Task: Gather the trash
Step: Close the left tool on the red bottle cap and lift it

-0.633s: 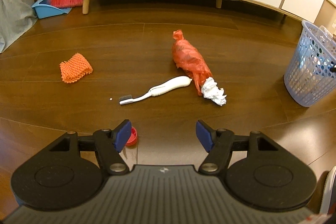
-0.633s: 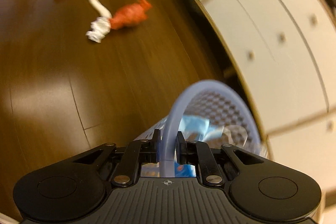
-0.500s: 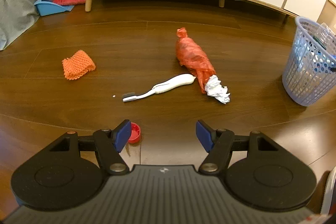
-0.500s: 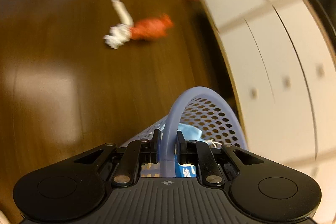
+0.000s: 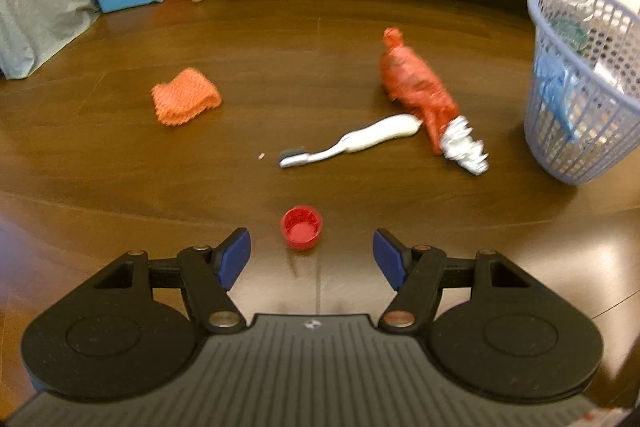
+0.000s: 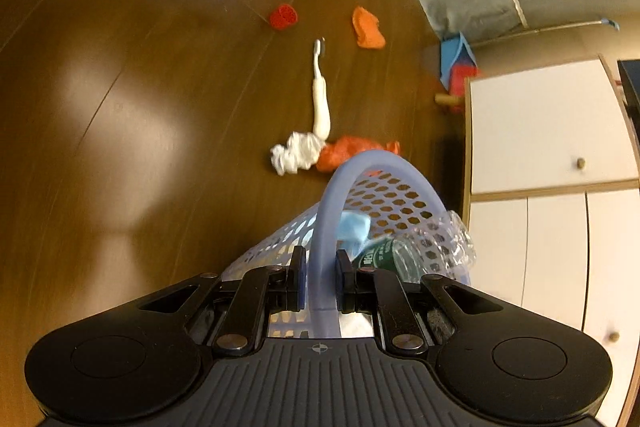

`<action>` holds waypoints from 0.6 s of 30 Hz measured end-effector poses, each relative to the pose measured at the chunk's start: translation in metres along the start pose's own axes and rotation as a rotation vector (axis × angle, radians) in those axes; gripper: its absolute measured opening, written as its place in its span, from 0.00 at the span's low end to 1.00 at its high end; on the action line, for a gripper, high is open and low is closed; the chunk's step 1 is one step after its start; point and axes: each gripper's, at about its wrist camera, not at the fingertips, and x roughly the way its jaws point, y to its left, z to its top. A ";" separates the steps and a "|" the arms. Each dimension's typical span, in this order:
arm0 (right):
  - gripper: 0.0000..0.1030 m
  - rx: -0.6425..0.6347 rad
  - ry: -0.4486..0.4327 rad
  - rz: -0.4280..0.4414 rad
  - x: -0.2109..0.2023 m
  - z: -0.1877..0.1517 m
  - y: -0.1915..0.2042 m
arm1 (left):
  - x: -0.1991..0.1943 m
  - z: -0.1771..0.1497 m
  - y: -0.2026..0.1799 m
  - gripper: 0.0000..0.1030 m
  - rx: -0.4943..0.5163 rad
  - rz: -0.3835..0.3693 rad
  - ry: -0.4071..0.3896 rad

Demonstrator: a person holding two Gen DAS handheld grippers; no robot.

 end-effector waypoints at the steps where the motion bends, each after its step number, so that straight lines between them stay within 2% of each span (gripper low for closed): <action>1: 0.10 0.002 -0.006 0.002 0.002 0.003 -0.001 | 0.004 -0.002 0.002 0.62 0.001 0.004 0.008; 6: 0.10 -0.009 -0.010 0.003 0.009 0.011 -0.004 | 0.024 -0.010 0.008 0.62 0.019 0.015 0.048; 13: 0.10 -0.046 -0.008 0.013 0.009 0.015 -0.010 | 0.057 -0.001 0.003 0.60 0.077 0.007 0.057; 18: 0.10 -0.061 -0.001 0.017 0.010 0.016 -0.011 | 0.080 0.005 -0.005 0.51 0.122 -0.007 0.074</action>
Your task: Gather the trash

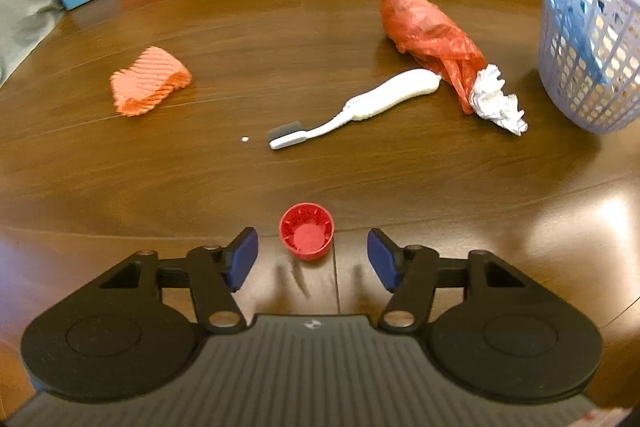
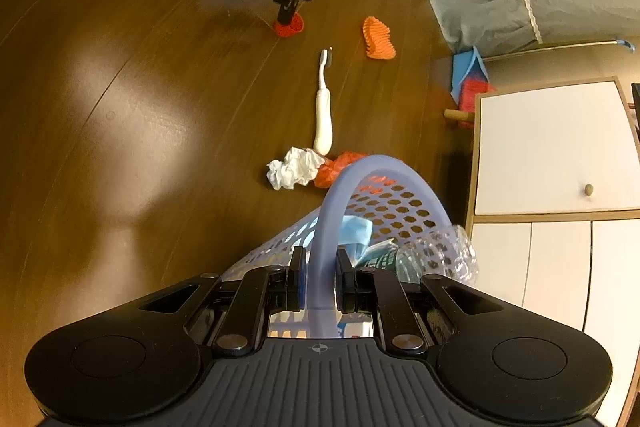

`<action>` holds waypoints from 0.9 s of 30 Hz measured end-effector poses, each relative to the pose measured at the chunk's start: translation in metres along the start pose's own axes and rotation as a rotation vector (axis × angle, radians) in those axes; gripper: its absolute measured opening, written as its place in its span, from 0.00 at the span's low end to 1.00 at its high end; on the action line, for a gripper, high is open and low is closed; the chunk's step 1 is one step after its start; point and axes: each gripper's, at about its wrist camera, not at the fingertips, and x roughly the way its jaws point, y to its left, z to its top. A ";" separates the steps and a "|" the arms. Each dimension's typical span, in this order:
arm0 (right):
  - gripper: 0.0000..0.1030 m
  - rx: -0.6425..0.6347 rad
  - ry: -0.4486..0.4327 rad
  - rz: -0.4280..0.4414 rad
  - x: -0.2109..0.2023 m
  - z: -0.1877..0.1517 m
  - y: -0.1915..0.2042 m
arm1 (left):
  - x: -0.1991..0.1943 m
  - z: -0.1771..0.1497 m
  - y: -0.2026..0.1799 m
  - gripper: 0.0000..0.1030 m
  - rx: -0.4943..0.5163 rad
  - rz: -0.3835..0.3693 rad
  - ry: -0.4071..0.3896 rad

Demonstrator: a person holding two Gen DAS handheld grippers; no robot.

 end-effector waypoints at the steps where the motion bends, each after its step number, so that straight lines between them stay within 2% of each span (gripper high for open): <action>1: 0.10 -0.003 0.000 -0.002 0.000 0.000 0.000 | 0.003 0.001 -0.001 0.51 0.008 0.000 0.003; 5: 0.10 -0.006 0.000 0.001 0.002 0.001 -0.002 | 0.015 0.005 -0.003 0.48 0.016 0.014 0.012; 9: 0.10 -0.001 0.001 0.002 0.002 0.002 -0.002 | 0.021 0.008 -0.005 0.29 0.028 0.020 0.021; 10: 0.10 0.002 0.002 0.003 0.002 0.002 -0.002 | 0.022 0.008 -0.005 0.27 0.034 0.018 0.019; 17: 0.10 0.015 0.003 0.002 0.002 0.003 -0.002 | 0.004 0.015 -0.013 0.27 0.045 -0.006 -0.034; 27: 0.10 0.021 0.005 0.004 0.004 0.002 -0.009 | -0.056 0.058 -0.035 0.27 0.067 -0.077 -0.210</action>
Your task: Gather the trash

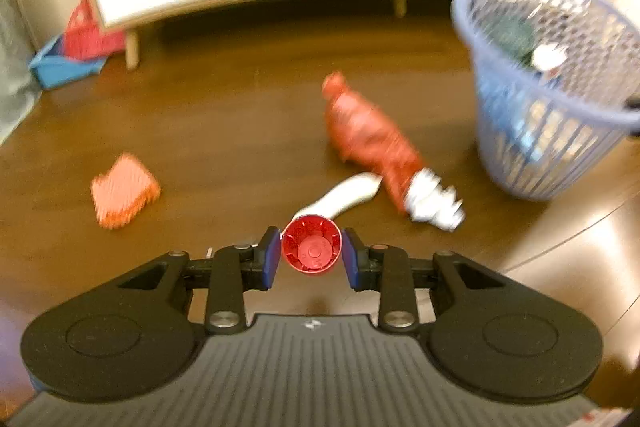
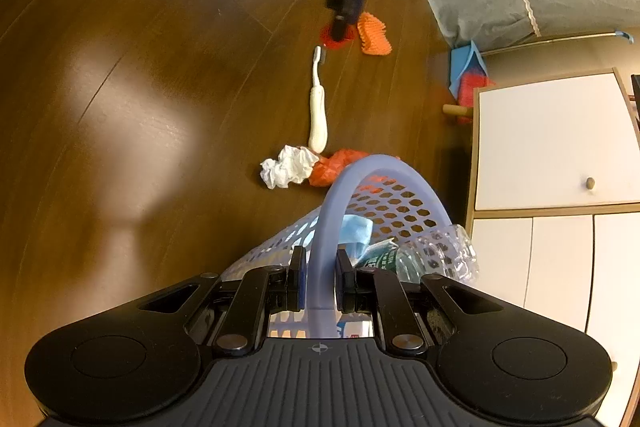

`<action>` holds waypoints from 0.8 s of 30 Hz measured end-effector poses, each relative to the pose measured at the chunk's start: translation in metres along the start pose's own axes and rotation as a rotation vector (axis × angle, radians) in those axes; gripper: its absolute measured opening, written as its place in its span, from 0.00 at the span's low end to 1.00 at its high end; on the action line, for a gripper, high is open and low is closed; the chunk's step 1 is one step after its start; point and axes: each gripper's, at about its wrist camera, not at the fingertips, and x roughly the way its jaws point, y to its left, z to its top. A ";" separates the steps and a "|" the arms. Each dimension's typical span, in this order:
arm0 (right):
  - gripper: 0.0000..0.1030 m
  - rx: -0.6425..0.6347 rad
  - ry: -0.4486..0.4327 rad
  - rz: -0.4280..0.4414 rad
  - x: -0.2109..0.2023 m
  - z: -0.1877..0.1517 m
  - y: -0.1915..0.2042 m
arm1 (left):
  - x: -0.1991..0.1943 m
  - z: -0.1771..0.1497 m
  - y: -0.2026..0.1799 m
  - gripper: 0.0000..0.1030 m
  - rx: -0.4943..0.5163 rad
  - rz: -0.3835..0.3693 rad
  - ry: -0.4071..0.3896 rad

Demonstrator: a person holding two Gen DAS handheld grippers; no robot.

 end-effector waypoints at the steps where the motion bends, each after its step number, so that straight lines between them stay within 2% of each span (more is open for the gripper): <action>1: 0.10 -0.003 -0.001 0.001 0.000 -0.001 0.000 | -0.004 0.006 -0.003 0.27 0.008 -0.010 -0.014; 9: 0.10 -0.008 0.002 0.003 0.004 -0.007 -0.006 | -0.030 0.041 -0.035 0.27 0.082 -0.072 -0.114; 24: 0.10 -0.015 0.008 0.006 0.010 -0.010 -0.011 | -0.055 0.057 -0.065 0.27 0.150 -0.142 -0.177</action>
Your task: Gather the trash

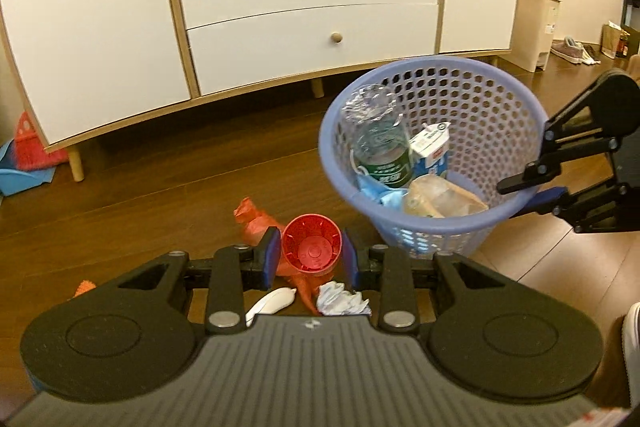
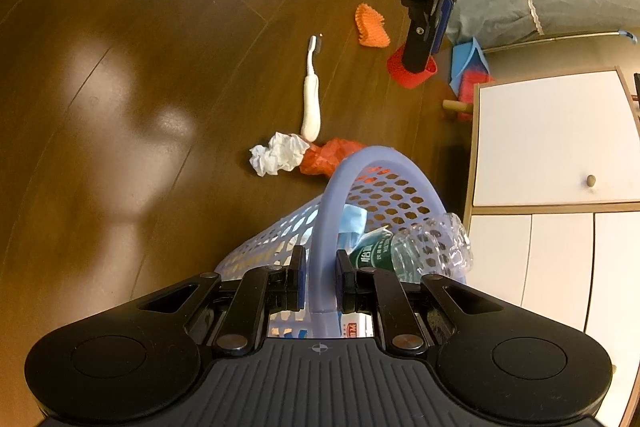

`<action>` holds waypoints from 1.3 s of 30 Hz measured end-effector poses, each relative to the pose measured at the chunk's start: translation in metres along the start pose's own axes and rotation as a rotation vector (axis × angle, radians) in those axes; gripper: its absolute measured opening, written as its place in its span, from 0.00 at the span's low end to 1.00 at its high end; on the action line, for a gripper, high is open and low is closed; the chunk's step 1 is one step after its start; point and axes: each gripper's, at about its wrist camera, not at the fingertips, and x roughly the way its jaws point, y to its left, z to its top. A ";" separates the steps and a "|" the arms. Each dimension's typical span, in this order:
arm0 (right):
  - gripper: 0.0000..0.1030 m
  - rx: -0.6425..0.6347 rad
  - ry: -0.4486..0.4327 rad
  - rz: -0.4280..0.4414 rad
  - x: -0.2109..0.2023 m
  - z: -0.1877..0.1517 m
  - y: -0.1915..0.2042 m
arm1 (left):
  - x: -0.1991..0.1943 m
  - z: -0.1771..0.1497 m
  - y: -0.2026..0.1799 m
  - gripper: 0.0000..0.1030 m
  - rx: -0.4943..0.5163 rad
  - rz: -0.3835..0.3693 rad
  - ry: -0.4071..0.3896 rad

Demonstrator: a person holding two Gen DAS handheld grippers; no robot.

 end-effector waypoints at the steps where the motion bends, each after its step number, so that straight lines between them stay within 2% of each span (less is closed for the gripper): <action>1: 0.10 -0.003 0.001 0.001 0.000 0.000 0.000 | 0.000 0.001 -0.002 0.27 0.004 -0.006 -0.003; 9: 0.10 -0.059 -0.010 0.012 0.000 -0.004 0.001 | 0.000 0.009 -0.021 0.27 0.040 -0.035 -0.019; 19: 0.10 -0.223 -0.022 0.040 -0.002 -0.013 0.000 | 0.001 0.016 -0.037 0.27 0.060 -0.050 -0.024; 30: 0.10 -0.268 -0.032 0.040 0.003 -0.011 0.000 | 0.010 0.020 -0.047 0.27 0.067 -0.061 -0.021; 39: 0.10 -0.249 -0.034 0.036 0.000 -0.013 -0.001 | 0.018 0.026 -0.052 0.27 0.072 -0.068 -0.024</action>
